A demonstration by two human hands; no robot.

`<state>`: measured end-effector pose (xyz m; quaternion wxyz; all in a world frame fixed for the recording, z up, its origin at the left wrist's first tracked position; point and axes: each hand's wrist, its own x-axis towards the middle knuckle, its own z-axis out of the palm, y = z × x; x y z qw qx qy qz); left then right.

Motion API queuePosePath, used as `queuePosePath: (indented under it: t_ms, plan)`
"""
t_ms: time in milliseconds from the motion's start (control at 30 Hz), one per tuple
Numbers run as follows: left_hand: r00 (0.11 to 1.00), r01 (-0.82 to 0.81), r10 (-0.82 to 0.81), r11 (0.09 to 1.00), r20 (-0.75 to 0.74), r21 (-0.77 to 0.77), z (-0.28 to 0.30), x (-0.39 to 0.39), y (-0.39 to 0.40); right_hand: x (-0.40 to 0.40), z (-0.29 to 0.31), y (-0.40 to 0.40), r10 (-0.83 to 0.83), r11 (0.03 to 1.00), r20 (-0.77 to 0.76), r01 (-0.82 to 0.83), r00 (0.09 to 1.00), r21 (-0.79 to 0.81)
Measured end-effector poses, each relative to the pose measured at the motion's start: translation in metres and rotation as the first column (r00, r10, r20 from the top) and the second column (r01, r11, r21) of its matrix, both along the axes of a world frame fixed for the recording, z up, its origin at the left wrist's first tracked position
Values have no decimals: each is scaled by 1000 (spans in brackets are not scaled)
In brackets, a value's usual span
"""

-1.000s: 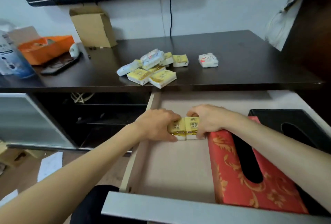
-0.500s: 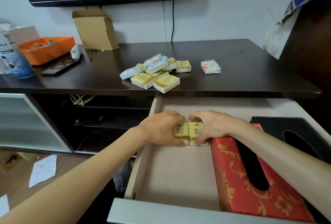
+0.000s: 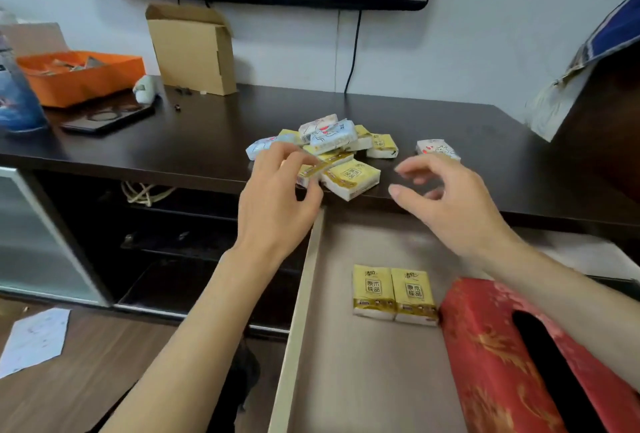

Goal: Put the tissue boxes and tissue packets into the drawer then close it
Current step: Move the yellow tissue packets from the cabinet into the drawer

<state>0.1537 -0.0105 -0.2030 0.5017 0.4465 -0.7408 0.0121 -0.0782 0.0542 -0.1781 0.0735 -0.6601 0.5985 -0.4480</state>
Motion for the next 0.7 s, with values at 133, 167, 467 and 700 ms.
queuePosePath:
  t_ms: [133, 167, 467, 700]
  plan:
    - [993, -49, 39, 994, 113, 94, -3, 6, -19, 30, 18, -36, -8, 992, -181, 31, 984, 124]
    - [993, -54, 40, 991, 115, 120, -3, 4, -20, 35, 16, -43, -13, 985, -223, 52, 975, 167]
    - [992, 45, -74, 964, 103, 262, 5, 9, -26, 8, 10, -44, 38, 947, -253, 46, 967, 316]
    - [990, 36, -79, 944, 118, 327, 17, 9, -28, -12, 8, 5, 109, 930, -96, -67, 989, 360]
